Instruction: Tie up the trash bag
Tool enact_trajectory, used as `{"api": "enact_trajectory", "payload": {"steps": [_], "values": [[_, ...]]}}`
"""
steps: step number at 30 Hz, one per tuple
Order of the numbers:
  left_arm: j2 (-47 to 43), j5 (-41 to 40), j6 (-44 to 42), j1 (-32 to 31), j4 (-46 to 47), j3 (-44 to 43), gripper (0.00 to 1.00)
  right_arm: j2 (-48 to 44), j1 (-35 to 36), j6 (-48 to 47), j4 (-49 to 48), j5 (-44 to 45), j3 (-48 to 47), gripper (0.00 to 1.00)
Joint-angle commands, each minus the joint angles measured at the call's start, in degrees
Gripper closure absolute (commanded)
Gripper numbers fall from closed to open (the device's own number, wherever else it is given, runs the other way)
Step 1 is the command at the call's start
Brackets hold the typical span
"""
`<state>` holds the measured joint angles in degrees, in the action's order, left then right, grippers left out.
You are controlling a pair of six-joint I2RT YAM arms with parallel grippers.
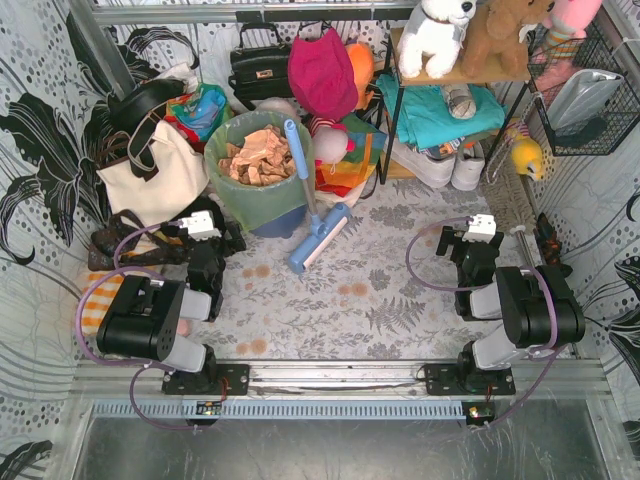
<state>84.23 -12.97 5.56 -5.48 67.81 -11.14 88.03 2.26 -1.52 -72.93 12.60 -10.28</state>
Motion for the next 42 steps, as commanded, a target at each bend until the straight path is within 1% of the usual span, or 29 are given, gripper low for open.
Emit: {"api": "enact_trajectory", "payload": {"steps": [1, 39, 42], "values": [[-0.09, -0.17, 0.06, 0.47, 2.02, -0.79, 0.02, 0.21, -0.15, -0.4, -2.54, -0.3, -0.53, 0.03], [-0.12, -0.34, -0.14, 0.47, 2.81, -0.51, 0.02, 0.21, -0.15, -0.35, -2.48, -0.27, -0.53, 0.03], [-1.35, -0.41, -0.55, 0.44, 1.73, -0.44, 0.02, 0.21, -0.15, -0.5, -2.64, 0.18, -0.51, 0.03]]}}
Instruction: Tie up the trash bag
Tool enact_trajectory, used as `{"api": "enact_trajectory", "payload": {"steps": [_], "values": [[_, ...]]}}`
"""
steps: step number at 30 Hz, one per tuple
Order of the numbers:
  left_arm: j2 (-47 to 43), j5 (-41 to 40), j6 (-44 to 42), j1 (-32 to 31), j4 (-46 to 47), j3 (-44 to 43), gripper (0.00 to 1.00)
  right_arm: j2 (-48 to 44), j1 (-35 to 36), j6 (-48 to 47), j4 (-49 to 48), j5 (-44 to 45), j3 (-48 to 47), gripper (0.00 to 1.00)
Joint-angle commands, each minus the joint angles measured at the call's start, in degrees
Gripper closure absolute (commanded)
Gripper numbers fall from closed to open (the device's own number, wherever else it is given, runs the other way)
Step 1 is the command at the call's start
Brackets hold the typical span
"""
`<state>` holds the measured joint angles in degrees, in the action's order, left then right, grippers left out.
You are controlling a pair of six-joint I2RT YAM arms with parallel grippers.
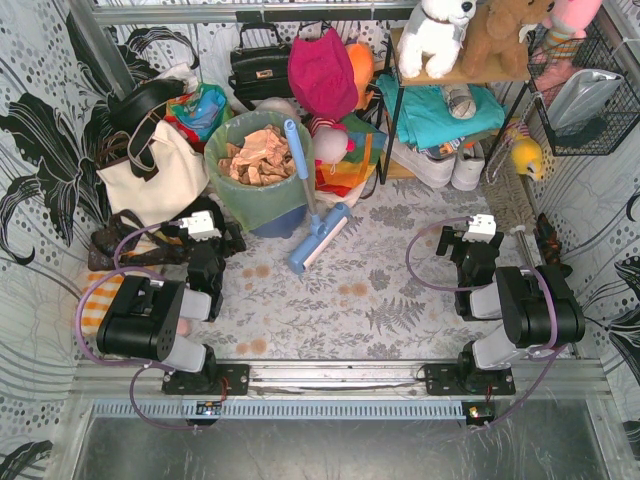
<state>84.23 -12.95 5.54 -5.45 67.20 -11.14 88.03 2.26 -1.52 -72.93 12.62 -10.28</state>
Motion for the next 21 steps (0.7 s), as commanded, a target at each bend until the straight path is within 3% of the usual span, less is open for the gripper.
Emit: {"api": "enact_trajectory", "payload": {"steps": [1, 6, 14, 21], "values": [[-2.17, -0.68, -0.41, 0.44, 1.4, -0.65, 0.02, -0.01, -0.15, -0.63, -2.35, 0.13, -0.68, 0.03], [-6.67, -0.42, -1.03, -0.15, -5.27, -1.94, 0.02, -3.22, -0.15, -1.43, 5.02, -1.66, -3.0, 0.03], [-14.53, -10.88, 5.18, -2.61, -26.41, -7.68, 0.02, -15.49, -0.07, -0.87, 22.93, -5.68, -8.71, 0.03], [-25.15, -16.79, 13.37, -2.98, -46.75, -13.1, 0.02, -21.65, -0.06, 3.37, 31.5, -27.06, -14.21, 0.03]]}}
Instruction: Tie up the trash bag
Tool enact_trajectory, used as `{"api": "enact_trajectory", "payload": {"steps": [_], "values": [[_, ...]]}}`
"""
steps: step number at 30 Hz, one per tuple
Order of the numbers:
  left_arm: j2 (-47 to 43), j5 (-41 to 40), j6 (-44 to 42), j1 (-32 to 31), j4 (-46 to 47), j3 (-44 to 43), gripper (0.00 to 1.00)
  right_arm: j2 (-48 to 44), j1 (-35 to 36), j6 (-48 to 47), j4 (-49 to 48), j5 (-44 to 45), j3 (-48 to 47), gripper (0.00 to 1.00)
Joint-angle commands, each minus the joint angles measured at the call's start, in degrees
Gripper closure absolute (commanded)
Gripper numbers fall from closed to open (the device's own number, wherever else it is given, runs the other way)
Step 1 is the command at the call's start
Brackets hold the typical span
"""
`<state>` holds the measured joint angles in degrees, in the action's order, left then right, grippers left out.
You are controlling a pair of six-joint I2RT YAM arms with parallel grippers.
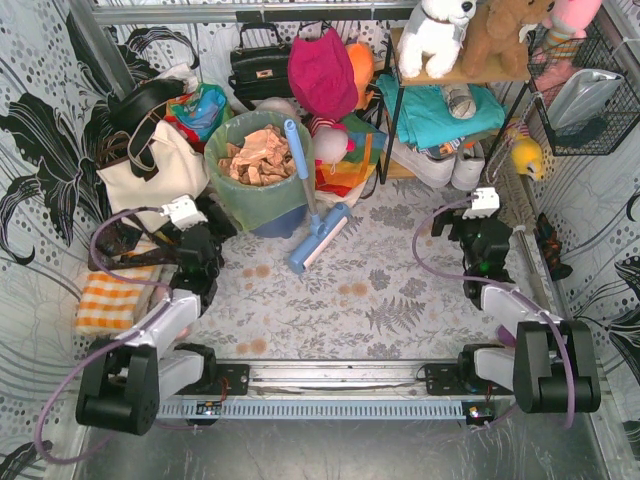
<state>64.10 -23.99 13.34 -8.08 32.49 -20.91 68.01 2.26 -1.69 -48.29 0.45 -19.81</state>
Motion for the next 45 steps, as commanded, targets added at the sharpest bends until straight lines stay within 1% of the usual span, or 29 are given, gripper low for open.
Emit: {"api": "enact_trajectory", "payload": {"steps": [1, 4, 6, 9, 13, 18, 20, 21, 23, 26, 31, 35, 45], "values": [[-6.73, -6.45, 6.58, -0.42, -14.39, -4.09, 0.02, -1.72, -0.06, 4.91, 7.23, -18.23, -5.5, 0.02], [-11.15, -6.74, 10.07, -0.44, -21.68, -7.78, 0.02, -0.77, 0.25, 8.88, 4.37, -28.0, -7.31, 0.01], [-13.38, -5.37, 11.29, -0.42, -27.22, -11.14, 0.02, 0.75, 1.85, 10.41, 4.29, -31.55, -9.88, 0.06], [-15.54, -3.55, 11.23, -0.45, -34.96, -16.26, 0.02, 2.94, 7.56, 7.49, 8.28, -31.2, -14.19, 0.07], [-17.95, -2.65, 6.64, -0.41, -40.69, -20.8, 0.02, 6.86, 16.32, 3.96, 12.15, -30.02, -19.89, 0.08], [-20.96, 4.86, -1.15, -0.54, -40.68, -24.21, 0.02, 11.58, 23.87, 3.03, 11.31, -25.4, -24.18, 0.12], [-21.56, 5.47, -2.75, -0.58, -41.48, -24.98, 0.02, 13.68, 25.81, 2.97, 9.88, -24.5, -25.14, 0.13], [-22.18, 5.08, -3.4, -0.55, -40.81, -23.92, 0.02, 14.65, 26.49, 3.45, 8.76, -24.06, -25.53, 0.14], [-23.57, 3.7, -2.3, -0.54, -39.42, -21.83, 0.02, 16.58, 27.42, 4.68, 5.88, -23.68, -25.87, 0.16], [-25.36, 5.86, -2.68, -0.54, -39.05, -21.22, 0.02, 19.48, 28.74, 6.23, 2.36, -23.39, -26.43, 0.19], [-28.05, 2.3, -2.52, -0.51, -40.22, -20.59, 0.02, 25.12, 30.05, 8.51, -4.88, -23.77, -26.9, 0.24], [-28.96, 3.65, -2.52, -0.46, -40.02, -20.16, 0.02, 29.8, 30.89, 11.26, -9.29, -23.48, -27.54, 0.27], [-28.05, 6.69, -2.46, 0.32, -39.69, -20.34, 0.02, 37.63, 33.77, 10.84, -18.52, -20.72, -28.22, 0.32]]}}
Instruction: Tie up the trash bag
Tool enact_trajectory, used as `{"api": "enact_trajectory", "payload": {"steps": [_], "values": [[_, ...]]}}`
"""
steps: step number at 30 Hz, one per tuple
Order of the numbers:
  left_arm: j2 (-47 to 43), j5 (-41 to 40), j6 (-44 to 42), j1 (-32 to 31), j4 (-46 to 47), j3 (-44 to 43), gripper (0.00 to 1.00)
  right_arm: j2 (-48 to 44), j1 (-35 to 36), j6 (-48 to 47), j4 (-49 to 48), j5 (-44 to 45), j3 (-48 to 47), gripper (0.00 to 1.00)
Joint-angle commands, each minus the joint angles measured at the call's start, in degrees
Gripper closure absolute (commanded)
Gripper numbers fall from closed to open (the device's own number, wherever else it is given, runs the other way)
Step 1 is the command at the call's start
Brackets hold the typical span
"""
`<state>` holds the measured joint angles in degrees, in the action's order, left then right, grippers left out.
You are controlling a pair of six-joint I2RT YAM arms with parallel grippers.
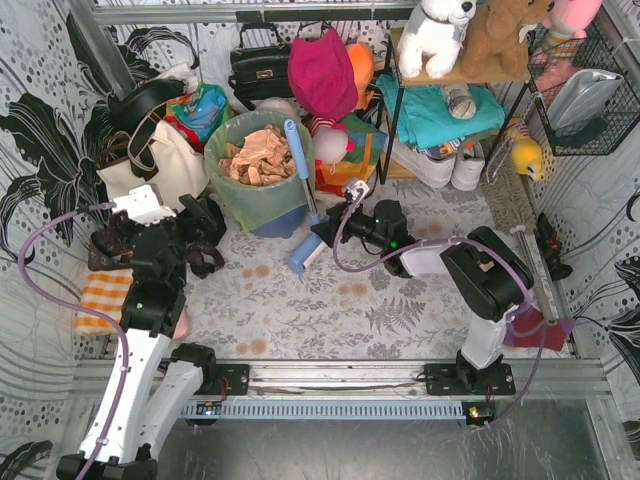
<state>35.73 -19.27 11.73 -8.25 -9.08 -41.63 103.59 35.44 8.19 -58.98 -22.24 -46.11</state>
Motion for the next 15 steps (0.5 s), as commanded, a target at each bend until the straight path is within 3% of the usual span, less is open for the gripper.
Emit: {"api": "enact_trajectory", "payload": {"steps": [1, 15], "values": [[0.52, 2.34, -0.71, 0.7, 2.02, 0.39, 0.02, 2.65, 0.66, 0.96, -8.29, 2.28, -2.03, 0.32], [1.98, 4.74, -0.21, 2.79, 2.71, 0.76, 0.02, 7.75, 0.77, -1.16, -9.53, 2.1, -5.47, 0.45]]}}
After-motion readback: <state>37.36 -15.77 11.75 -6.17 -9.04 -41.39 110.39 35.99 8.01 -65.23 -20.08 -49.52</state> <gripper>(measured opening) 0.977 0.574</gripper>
